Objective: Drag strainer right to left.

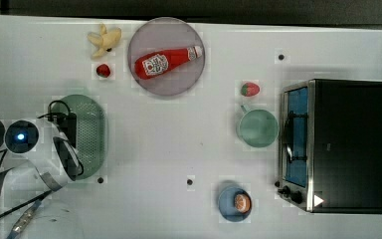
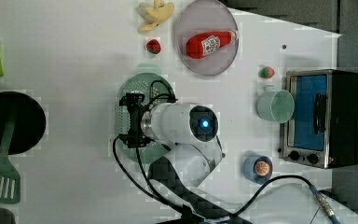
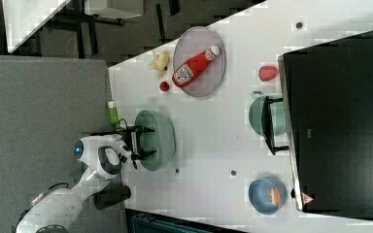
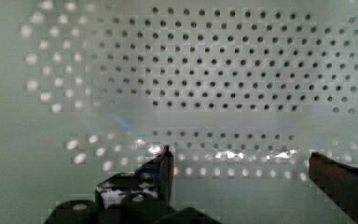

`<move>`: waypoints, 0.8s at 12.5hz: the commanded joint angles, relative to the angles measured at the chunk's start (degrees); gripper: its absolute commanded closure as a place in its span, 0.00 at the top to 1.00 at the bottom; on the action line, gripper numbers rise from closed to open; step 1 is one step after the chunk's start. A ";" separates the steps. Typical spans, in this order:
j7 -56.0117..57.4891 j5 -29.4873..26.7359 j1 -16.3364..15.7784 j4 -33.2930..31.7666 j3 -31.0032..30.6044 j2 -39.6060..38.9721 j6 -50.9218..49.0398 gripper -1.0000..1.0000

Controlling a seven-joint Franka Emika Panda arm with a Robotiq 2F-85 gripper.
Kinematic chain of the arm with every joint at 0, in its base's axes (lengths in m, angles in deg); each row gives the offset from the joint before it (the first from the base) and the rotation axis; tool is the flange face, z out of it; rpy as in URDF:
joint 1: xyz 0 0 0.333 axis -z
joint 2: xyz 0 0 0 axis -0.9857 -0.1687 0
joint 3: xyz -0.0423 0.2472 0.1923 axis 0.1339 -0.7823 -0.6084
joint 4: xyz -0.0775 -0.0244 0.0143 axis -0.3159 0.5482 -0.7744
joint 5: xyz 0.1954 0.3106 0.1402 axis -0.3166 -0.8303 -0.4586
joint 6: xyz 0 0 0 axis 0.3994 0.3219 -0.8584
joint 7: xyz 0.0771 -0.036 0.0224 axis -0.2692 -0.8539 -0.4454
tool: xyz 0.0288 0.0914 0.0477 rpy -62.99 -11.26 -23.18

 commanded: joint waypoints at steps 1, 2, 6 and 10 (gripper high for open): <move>-2.67 -0.46 -1.57 0.71 -0.85 0.85 -1.37 1.00; -2.69 -0.45 -1.53 0.76 -0.66 1.28 -1.63 1.00; 6.98 -0.19 -1.20 -0.38 3.74 9.56 -12.49 1.00; 26.28 -0.19 -0.22 -0.16 12.76 23.52 -23.85 1.00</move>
